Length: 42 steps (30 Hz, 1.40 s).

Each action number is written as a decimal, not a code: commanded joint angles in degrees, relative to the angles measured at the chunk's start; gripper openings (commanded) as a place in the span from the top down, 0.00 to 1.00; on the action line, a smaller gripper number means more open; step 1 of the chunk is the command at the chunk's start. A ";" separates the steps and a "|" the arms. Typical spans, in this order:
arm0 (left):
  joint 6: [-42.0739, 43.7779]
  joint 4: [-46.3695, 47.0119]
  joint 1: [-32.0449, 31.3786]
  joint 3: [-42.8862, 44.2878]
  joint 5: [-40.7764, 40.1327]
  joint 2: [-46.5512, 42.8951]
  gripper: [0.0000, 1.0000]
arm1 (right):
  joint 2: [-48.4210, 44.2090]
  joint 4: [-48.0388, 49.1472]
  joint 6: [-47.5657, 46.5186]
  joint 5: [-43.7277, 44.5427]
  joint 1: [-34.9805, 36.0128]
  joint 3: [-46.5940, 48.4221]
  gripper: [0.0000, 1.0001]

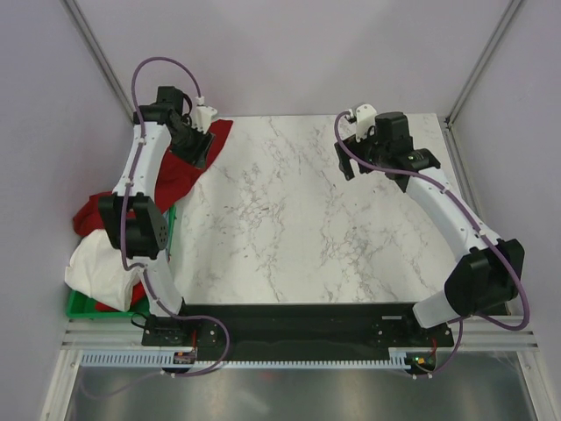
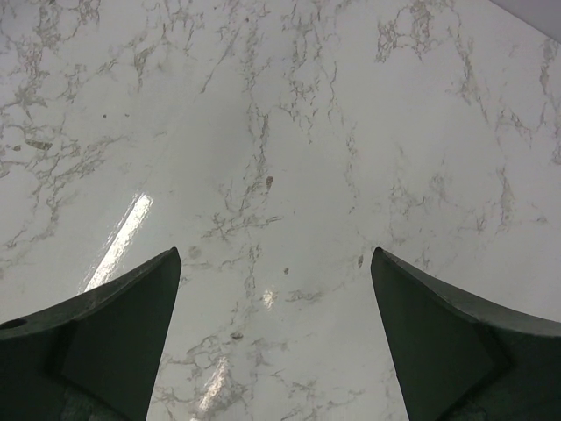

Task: Fold and stack the t-shirts
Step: Move the tshirt to the center of the board

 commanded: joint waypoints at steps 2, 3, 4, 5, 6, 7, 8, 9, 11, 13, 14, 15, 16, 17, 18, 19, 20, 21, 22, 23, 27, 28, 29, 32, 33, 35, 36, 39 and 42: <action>2.98 2.14 -0.50 -2.02 -6.44 5.83 0.42 | -0.51 0.59 -0.60 -1.49 -0.18 -0.10 0.02; 3.15 3.28 -0.42 -2.20 -7.84 7.32 0.43 | -0.24 0.50 -0.68 -1.58 -0.27 -0.01 0.02; 3.16 3.72 -0.50 -2.03 -8.46 9.69 0.43 | -0.06 0.59 -0.60 -1.58 -0.27 0.08 0.02; 2.90 4.25 -0.50 -1.76 -9.69 11.02 0.43 | 0.37 0.50 -0.68 -1.84 -0.27 0.25 0.02; 2.72 5.04 -0.42 -1.59 -10.13 12.07 0.44 | 0.64 0.59 -0.68 -1.93 -0.36 0.34 0.02; 2.54 5.31 -0.50 -0.89 -10.75 13.13 0.44 | 0.73 0.50 -0.60 -2.02 -0.36 0.34 0.02; 2.28 5.40 -0.42 -0.45 -11.28 15.40 0.44 | 1.16 0.50 -0.60 -2.28 -0.36 0.43 0.02; 1.84 5.92 -0.33 -0.27 -12.24 16.21 0.44 | 1.34 0.50 -0.60 -2.37 -0.45 0.52 0.02; 1.75 6.62 -0.15 -0.35 -14.08 18.23 0.45 | 1.69 0.50 -0.51 -2.37 -0.45 0.52 0.02; 1.84 7.59 0.11 -0.97 -16.02 19.29 0.45 | 2.04 0.59 -0.60 -2.46 -0.62 0.52 0.02; 1.84 7.85 0.37 -1.14 -16.90 19.81 0.46 | 2.31 0.59 -0.51 -2.55 -0.62 0.52 0.02; 1.84 8.21 0.64 -1.41 -18.38 20.78 0.48 | 2.57 0.59 -0.42 -2.72 -0.54 0.61 0.02; 1.66 8.99 1.16 -1.84 -18.83 21.05 0.49 | 2.75 0.59 -0.42 -2.90 -0.62 0.61 0.02; 1.40 9.44 1.43 -2.02 -19.19 21.22 0.49 | 3.10 0.67 -0.33 -2.99 -0.71 0.69 0.02; 0.96 9.87 1.69 -2.29 -19.63 21.14 0.50 | 3.19 0.59 -0.16 -3.07 -0.71 0.78 0.02; 0.87 10.92 1.87 -2.81 -19.89 20.96 0.51 | 3.36 0.67 -0.16 -3.42 -0.71 0.87 0.02; 0.87 11.28 1.87 -3.08 -19.89 20.79 0.51 | 3.71 0.59 -0.07 -3.69 -0.62 1.13 0.02; 0.96 11.63 1.87 -3.43 -19.81 20.61 0.53 | 3.98 0.59 0.02 -3.78 -0.62 1.13 0.02; 1.13 11.98 1.87 -4.04 -19.89 20.26 0.54 | 4.15 0.67 0.19 -4.13 -0.71 1.22 0.02; 1.48 12.77 1.87 -4.31 -20.16 20.17 0.55 | 4.68 0.67 0.28 -4.30 -0.71 1.40 0.02; 2.80 14.53 1.87 -5.54 -22.70 20.61 0.59 | 5.91 0.67 0.90 -5.53 -0.71 2.19 0.02; 3.24 15.41 1.87 -6.58 -23.49 20.61 0.60 | 6.09 0.67 0.99 -5.80 -0.71 2.45 0.02; 4.29 16.46 1.87 -7.20 -25.59 20.70 0.60 | 6.44 0.76 1.07 -6.50 -0.71 2.63 0.02; 6.31 19.63 1.87 -8.70 -28.49 21.75 0.64 | 7.23 0.67 1.42 -7.12 -0.71 3.24 0.02; 6.76 20.42 1.87 -8.97 -29.03 22.10 0.67 | 7.41 0.67 1.60 -7.38 -0.62 3.33 0.02; 7.90 21.12 1.87 -9.32 -29.91 22.80 0.82 | 7.67 0.67 1.77 -7.90 -0.62 3.51 0.02; 8.34 21.30 1.87 -9.58 -30.00 22.89 0.88 | 7.76 0.76 1.78 -8.08 -0.62 3.51 0.02; 8.26 21.57 1.87 -9.50 -27.90 21.76 0.98 | 7.85 0.68 1.78 -8.35 -0.62 3.33 0.02; 6.59 21.04 1.87 -7.49 -22.02 16.25 0.98 | 7.32 0.67 1.52 -8.00 -0.62 2.81 0.02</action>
